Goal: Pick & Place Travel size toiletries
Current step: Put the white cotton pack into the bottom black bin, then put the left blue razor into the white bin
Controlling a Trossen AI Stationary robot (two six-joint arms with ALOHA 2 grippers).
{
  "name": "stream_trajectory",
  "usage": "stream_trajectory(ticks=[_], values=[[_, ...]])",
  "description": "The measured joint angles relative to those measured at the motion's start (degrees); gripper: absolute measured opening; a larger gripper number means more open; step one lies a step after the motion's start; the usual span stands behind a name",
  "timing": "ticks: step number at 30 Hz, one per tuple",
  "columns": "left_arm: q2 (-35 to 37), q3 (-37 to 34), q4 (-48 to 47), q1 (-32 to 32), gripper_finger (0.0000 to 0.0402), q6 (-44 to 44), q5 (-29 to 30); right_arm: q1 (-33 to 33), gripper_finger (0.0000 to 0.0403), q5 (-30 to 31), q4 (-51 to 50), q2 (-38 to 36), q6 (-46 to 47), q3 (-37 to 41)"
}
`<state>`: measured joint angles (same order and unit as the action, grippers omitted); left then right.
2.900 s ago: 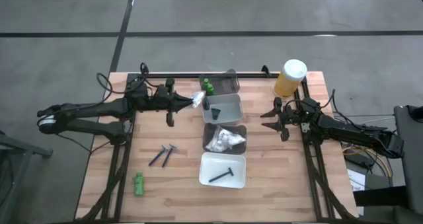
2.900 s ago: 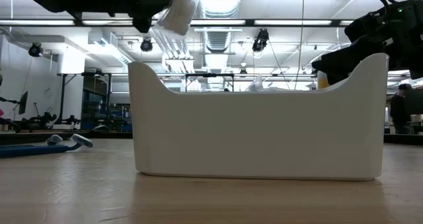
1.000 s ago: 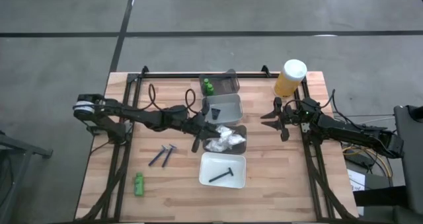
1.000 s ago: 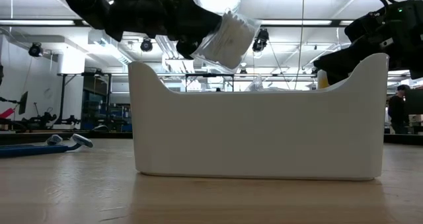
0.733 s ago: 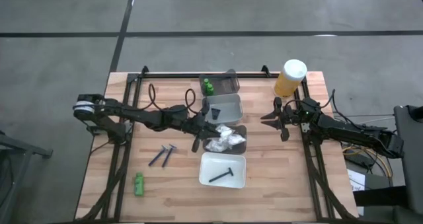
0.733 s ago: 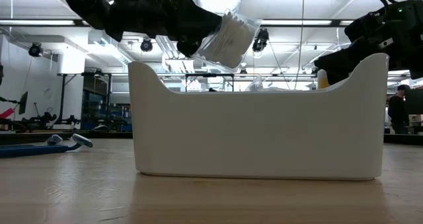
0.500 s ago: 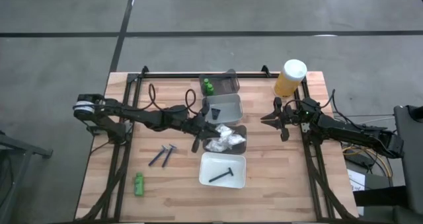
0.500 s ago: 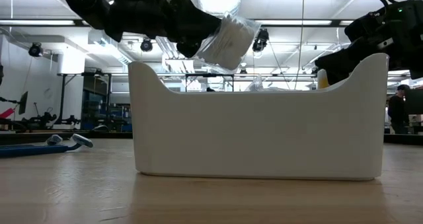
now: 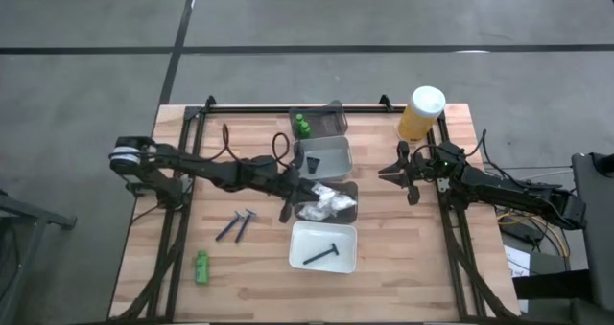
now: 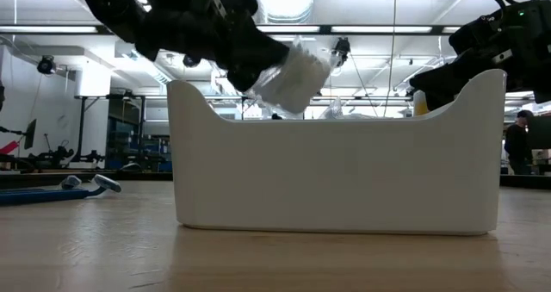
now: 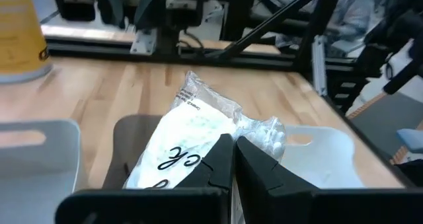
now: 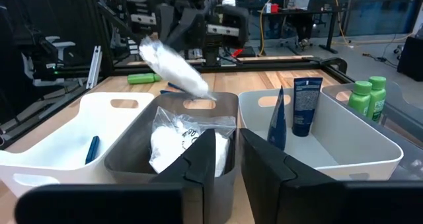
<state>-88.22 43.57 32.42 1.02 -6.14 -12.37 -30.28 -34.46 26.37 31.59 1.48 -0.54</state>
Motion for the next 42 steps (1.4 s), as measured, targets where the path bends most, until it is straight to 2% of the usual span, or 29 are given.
stream_trajectory(ticks=[7, 12, 15, 26, 38, 42], values=[[-4.2, 0.0, 0.0, 0.0, 0.0012, 0.3, 0.4, 0.0, 0.0091, 0.0, 0.0, 0.0, 0.0, 0.0], [-5.9, 0.0, 0.0, 0.1, 0.0012, 4.3, 1.8, 0.0, 0.0104, 0.0, 0.0, 0.0, 0.0, 0.0], [-6.1, 0.0, -0.2, 0.2, 0.0012, 5.0, 3.8, 0.0, 0.0112, 0.0, 0.0, 0.0, 0.0, 0.0], [-6.1, 0.0, -1.8, 0.4, 0.0017, 5.1, 3.9, 0.0, 0.0141, 0.0, 0.0, 0.0, 0.0, 0.0], [-5.7, 0.0, -1.8, 0.4, 0.0131, 3.5, 3.9, 0.0, 0.0170, 0.0, 0.0, 0.0, 0.0, 0.0], [-3.6, 0.0, -1.8, 0.4, 0.0151, 1.9, 3.3, 0.0, 0.0180, 0.0, 0.0, 0.0, 0.0, 0.0]])
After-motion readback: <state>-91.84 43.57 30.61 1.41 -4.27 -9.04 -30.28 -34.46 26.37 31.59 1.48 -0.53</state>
